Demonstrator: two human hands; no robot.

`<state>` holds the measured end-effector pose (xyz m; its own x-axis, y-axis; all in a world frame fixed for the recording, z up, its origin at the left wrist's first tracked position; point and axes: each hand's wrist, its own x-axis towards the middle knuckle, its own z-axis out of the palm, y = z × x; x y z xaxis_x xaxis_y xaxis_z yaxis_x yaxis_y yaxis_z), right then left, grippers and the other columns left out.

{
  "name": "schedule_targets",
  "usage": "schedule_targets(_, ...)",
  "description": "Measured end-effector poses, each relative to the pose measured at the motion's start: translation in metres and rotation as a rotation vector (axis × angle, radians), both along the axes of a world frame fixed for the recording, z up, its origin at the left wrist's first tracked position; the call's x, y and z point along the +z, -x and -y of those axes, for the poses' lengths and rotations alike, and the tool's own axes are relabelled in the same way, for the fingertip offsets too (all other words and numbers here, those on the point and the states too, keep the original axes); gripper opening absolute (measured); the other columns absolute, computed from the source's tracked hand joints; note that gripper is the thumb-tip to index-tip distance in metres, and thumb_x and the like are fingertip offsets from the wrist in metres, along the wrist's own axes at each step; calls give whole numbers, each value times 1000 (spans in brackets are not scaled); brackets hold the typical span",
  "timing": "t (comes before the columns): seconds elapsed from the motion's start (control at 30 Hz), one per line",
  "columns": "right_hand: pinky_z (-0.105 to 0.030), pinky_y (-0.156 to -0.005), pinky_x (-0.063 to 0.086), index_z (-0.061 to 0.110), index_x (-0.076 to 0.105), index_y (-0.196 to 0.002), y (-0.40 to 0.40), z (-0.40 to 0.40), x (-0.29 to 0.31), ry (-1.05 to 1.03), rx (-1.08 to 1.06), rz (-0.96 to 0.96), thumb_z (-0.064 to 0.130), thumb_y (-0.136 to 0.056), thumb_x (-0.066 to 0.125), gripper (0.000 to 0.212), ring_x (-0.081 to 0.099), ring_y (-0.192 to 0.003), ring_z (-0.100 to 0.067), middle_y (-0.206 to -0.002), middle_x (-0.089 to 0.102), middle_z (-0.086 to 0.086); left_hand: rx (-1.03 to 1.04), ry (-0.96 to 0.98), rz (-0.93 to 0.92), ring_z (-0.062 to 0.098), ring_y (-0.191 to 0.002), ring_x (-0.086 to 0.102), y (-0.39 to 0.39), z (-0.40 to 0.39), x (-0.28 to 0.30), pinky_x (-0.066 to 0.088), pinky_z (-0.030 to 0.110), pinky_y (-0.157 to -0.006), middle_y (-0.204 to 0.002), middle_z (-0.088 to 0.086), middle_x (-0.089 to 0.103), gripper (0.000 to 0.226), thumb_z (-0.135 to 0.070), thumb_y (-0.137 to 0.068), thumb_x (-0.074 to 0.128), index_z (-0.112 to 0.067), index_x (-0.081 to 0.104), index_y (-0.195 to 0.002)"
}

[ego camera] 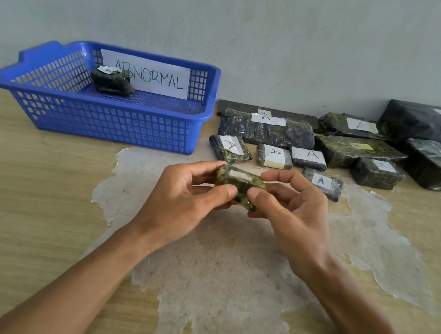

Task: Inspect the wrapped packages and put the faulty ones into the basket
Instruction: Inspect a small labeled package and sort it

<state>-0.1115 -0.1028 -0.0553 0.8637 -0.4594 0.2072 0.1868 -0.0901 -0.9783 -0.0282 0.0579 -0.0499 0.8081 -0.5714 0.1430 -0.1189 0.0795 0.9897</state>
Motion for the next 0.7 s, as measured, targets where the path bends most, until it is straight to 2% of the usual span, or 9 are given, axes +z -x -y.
schedule_targets(0.1,-40,-65,61,5,65,-101,0,3,1,29,-46,10,3,-88,73,15,74,-72,-24,-81,78,-12,-23,-50,20,22,-93,76,3,1,0,60,40,-89,-111,-1,76,47,-11,-84,78,-9,64,-129)
schedule_targets(0.2,-42,-66,61,8,66,-102,1,2,1,36,-20,-11,8,-86,76,19,73,-71,-20,-82,78,-10,48,-34,8,22,-88,77,3,3,-2,62,36,-84,-108,4,76,52,-3,-87,73,-5,57,-137)
schedule_targets(0.27,-42,-67,60,10,66,-104,1,2,2,15,36,-14,12,-85,80,24,73,-75,-18,-86,78,-9,64,-14,-11,22,-88,77,1,2,-1,62,32,-80,-107,7,76,48,1,-88,70,-4,58,-135)
schedule_targets(0.33,-42,-69,61,10,67,-108,2,4,1,4,95,8,14,-82,76,28,74,-81,-18,-91,79,-9,63,24,-57,25,-87,77,-2,0,-1,63,32,-78,-104,11,77,42,3,-90,67,-3,60,-131)
schedule_targets(0.4,-41,-70,62,11,67,-109,2,6,0,18,125,22,9,-84,75,26,74,-84,-21,-95,78,-10,57,53,-98,28,-86,77,-4,-1,0,63,33,-77,-98,14,78,34,5,-91,64,-3,60,-124)
schedule_targets(0.5,-39,-66,62,10,67,-106,2,6,-2,52,119,34,10,-82,80,27,72,-81,-22,-92,77,-11,57,46,-98,27,-89,76,-5,0,-1,63,32,-77,-99,14,77,25,4,-93,63,-3,62,-117)
schedule_targets(0.57,-38,-61,60,7,67,-100,2,4,-2,83,84,46,21,-71,84,37,69,-75,-20,-86,75,-11,31,-3,-52,25,-97,75,-5,0,-1,62,30,-79,-107,9,76,26,-9,-90,70,-10,68,-115)
schedule_targets(0.7,-49,-61,60,9,68,-96,2,4,-4,157,27,58,37,-61,89,50,68,-71,-20,-83,73,-12,-22,-143,55,19,-102,72,-6,-3,-4,58,38,-91,-108,2,76,59,-44,-68,83,-19,69,-119)
